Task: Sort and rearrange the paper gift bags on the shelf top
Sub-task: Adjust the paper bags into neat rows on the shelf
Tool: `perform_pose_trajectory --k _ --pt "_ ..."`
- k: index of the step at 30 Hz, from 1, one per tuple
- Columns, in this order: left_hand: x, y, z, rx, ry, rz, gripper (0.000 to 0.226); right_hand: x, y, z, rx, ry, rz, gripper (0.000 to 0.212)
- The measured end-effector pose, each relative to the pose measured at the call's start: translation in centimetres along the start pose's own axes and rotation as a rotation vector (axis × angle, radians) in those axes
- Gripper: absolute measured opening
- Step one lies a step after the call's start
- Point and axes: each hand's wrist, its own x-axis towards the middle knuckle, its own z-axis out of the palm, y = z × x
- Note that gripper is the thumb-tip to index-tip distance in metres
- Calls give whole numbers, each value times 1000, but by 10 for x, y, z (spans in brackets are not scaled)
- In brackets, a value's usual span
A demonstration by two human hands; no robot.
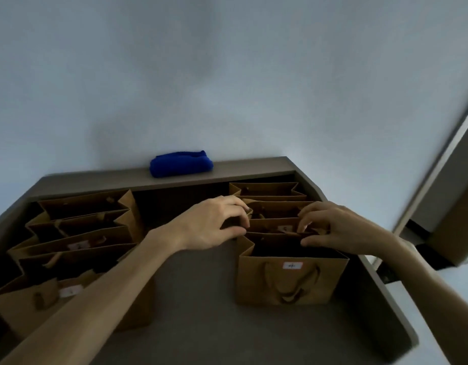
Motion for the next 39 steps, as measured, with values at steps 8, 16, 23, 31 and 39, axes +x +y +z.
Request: perform_pose_trajectory --k 8,16,23,31,39 --pt "45 -5 30 47 -49 -3 21 14 12 10 -86 155 37 11" --pt "61 -15 26 -5 -101 -36 18 28 22 12 -56 184 42 11" --pt "70 -16 26 -53 -34 -55 17 -5 19 26 -16 226 -15 9" --pt "89 -19 35 32 -49 -73 20 -36 13 30 28 255 -59 8" --pt "82 -21 42 12 -3 -45 17 -31 12 28 39 252 -29 5"
